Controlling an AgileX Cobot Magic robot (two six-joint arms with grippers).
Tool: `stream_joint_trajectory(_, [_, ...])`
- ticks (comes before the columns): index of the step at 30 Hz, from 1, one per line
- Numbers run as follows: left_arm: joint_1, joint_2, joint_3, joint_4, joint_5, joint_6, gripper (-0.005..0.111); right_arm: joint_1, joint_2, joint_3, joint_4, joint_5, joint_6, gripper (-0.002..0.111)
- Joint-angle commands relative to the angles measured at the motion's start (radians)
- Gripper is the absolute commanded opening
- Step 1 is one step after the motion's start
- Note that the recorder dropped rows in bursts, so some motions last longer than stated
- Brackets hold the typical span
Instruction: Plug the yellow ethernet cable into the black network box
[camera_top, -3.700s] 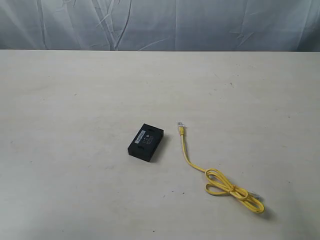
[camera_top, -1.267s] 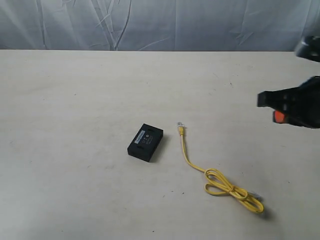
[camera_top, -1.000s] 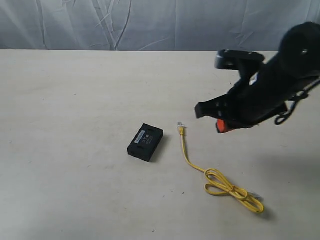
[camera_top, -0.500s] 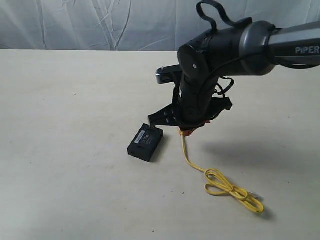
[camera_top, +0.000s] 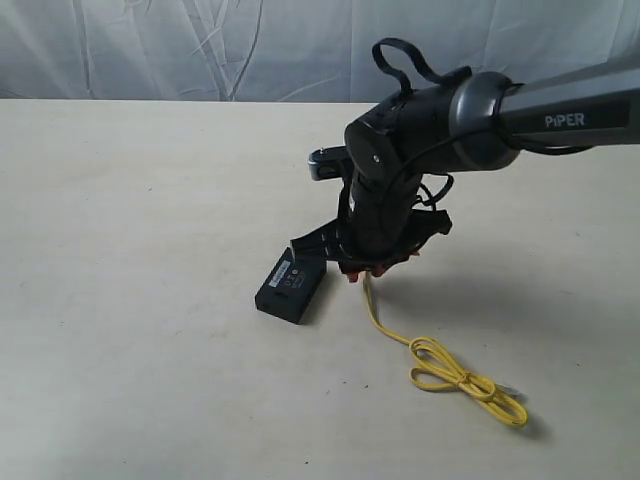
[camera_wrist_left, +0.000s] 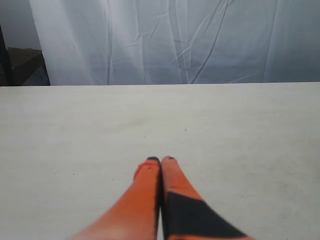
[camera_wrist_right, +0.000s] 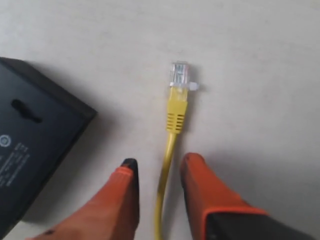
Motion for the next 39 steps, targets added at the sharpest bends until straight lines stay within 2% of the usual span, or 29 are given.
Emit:
stream_joint_trajectory(1, [0.004,-0.005,0.005,0.002,-0.008,-0.008,0.000,0.000,0.031,-0.005,-0.010,-0.001,0.011,0.031])
stream_joint_trajectory(7, [0.004,-0.005,0.005,0.002,-0.008,-0.008,0.000,0.000,0.054,-0.005,-0.010,0.006,0.011,0.027])
stream_joint_trajectory(8, [0.004,-0.005,0.005,0.002,-0.008,-0.008,0.000,0.000,0.054,-0.005,-0.010,0.009,0.011,0.024])
stream_joint_trajectory(11, [0.004,-0.005,0.005,0.002,-0.008,-0.008,0.000,0.000,0.054,-0.005,-0.010,0.029,-0.001,0.003])
stream_joint_trajectory(12, [0.004,-0.005,0.005,0.002,-0.008,-0.008,0.000,0.000,0.054,-0.005,-0.010,0.040,-0.011,0.000])
stream_joint_trajectory(18, [0.004,-0.005,0.005,0.002,-0.008,-0.008,0.000,0.000,-0.020,-0.005,-0.009,0.103,-0.078,0.000])
stream_joint_trajectory(23, [0.004,-0.005,0.005,0.002,-0.008,-0.008,0.000,0.000,-0.082,-0.005,-0.009,0.152,-0.234,0.000])
stream_joint_trajectory(33, [0.004,-0.005,0.005,-0.005,-0.014,-0.008,0.000,0.000,-0.082,-0.005,0.016,0.155,-0.270,0.000])
stream_joint_trajectory(39, [0.004,-0.005,0.005,0.004,-0.188,-0.008,0.000,0.000,-0.082,-0.005,0.044,0.168,-0.282,0.000])
